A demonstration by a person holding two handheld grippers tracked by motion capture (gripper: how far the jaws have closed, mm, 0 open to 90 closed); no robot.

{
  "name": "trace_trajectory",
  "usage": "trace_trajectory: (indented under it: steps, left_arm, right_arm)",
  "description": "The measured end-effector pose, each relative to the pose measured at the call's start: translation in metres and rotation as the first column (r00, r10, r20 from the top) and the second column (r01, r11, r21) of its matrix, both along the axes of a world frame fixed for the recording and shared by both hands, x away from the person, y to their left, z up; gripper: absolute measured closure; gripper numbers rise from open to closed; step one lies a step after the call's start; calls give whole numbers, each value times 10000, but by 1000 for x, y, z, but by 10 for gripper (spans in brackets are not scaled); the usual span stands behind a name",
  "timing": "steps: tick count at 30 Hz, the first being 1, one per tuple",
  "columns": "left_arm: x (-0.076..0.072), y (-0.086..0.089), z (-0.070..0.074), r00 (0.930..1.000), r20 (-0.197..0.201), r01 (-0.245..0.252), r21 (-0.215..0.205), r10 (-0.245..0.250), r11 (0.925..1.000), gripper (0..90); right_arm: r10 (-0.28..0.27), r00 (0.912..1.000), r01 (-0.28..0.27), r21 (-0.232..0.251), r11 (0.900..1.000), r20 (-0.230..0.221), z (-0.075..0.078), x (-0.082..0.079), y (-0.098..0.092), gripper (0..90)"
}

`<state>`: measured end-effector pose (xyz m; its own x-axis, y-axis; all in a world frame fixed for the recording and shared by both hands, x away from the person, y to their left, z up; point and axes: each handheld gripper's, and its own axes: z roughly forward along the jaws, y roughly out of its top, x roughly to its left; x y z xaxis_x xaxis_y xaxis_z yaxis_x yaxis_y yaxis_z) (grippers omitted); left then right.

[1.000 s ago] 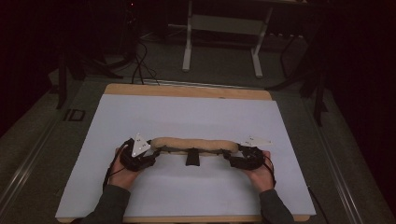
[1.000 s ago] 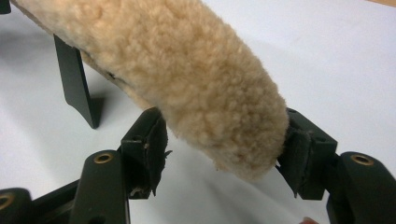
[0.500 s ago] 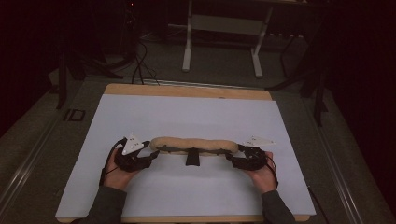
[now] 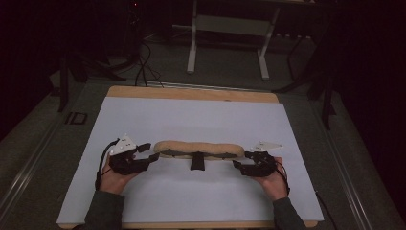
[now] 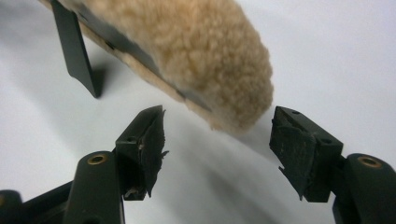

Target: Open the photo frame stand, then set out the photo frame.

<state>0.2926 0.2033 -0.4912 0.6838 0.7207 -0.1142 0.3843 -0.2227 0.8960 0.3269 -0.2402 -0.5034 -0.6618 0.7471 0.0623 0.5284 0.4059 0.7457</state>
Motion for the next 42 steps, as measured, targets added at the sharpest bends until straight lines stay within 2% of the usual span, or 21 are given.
trace_trajectory:
  steps: [2, 4, 5, 6, 8, 11, 12, 16, 19, 24, 26, 30, 33, 35, 37, 38, 40, 41, 42]
  left_arm:
    - [0, 4, 1, 10000, 8, 45, -414, -45, 9991, 457]
    - [1, 9, 3, 9999, -124, 79, -978, -91, 9952, 459]
    - [1, 9, 3, 9999, -124, 79, -978, -91, 9952, 460]
    - [1, 13, 4, 9998, -179, -55, -1286, 33, 9917, 460]
    - [1, 16, 5, 9997, -178, -177, -1612, 150, 9868, 467]
    - [2, 19, 6, 9992, -187, -392, -1785, 364, 9832, 483]
    - [2, 20, 6, 9978, -230, -659, -1926, 627, 9791, 483]
    - [4, 23, 6, 9950, -283, -993, -2167, 954, 9712, 527]
    - [6, 25, 8, 9902, -379, -1391, -2122, 1341, 9673, 546]
    - [7, 24, 9, 9865, -234, -1635, -1858, 1620, 9689, 566]
    - [8, 21, 8, 9850, -30, -1711, -1357, 1723, 9759, 581]
    - [10, 16, 7, 9850, 135, -1697, -999, 1719, 9804, 608]
    - [10, 10, 6, 9869, 498, -1498, -706, 1535, 9862, 676]
    - [10, 5, 7, 9861, 640, -1500, -542, 1533, 9872, 704]
    - [10, 5, 7, 9861, 640, -1500, -542, 1533, 9872, 716]
    - [12, 1, 5, 9860, 577, -1555, -237, 1566, 9875, 777]
    - [13, 0, 4, 9856, 546, -1598, -107, 1602, 9871, 853]
    - [15, -3, 2, 9851, 524, -1647, 114, 1639, 9863, 885]
    - [15, -3, 2, 9851, 524, -1647, 114, 1639, 9863, 898]
  right_arm:
    - [-21, 10000, 21, -37, 10000, -76, 0, -1, 0, 346]
    - [-28, 9999, 27, -115, 9999, -133, 0, -2, -1, 346]
    - [-28, 9999, 27, -115, 9999, -133, 0, -2, -1, 346]
    - [-17, 9998, 15, -103, 9999, -192, 1, -2, -1, 349]
    - [4, 9995, -4, 8, 10000, -312, 2, -3, -2, 364]
    - [-46, 9993, 45, -17, 10000, -359, 3, -5, -3, 364]
    - [-13, 9991, 14, 28, 10000, -433, 3, -5, -4, 365]
    - [-79, 9979, 87, 112, 9999, -636, 3, -5, -9, 420]
    - [104, 9960, -92, 131, 9999, -885, 3, -6, -9, 511]
    - [330, 9944, -306, 254, 9992, -1001, 3, -7, -7, 580]
    - [561, 9925, -538, 242, 9983, -1089, 3, -9, -3, 612]
    - [926, 9902, -903, 266, 9956, -1045, 3, -11, 2, 641]
    - [1040, 9900, -1012, 337, 9943, -956, 5, -12, 5, 680]
    - [1126, 9899, -1093, 429, 9931, -855, 5, -13, 6, 705]
    - [1152, 9902, -1119, 455, 9927, -794, 6, -14, 8, 705]
    - [1194, 9906, -1168, 409, 9923, -673, 7, -16, 10, 780]
    - [1190, 9909, -1167, 399, 9924, -624, 8, -17, 12, 814]
    - [1221, 9913, -1201, 410, 9919, -498, 9, -18, 14, 874]
    - [1221, 9913, -1201, 410, 9919, -498, 9, -18, 14, 874]
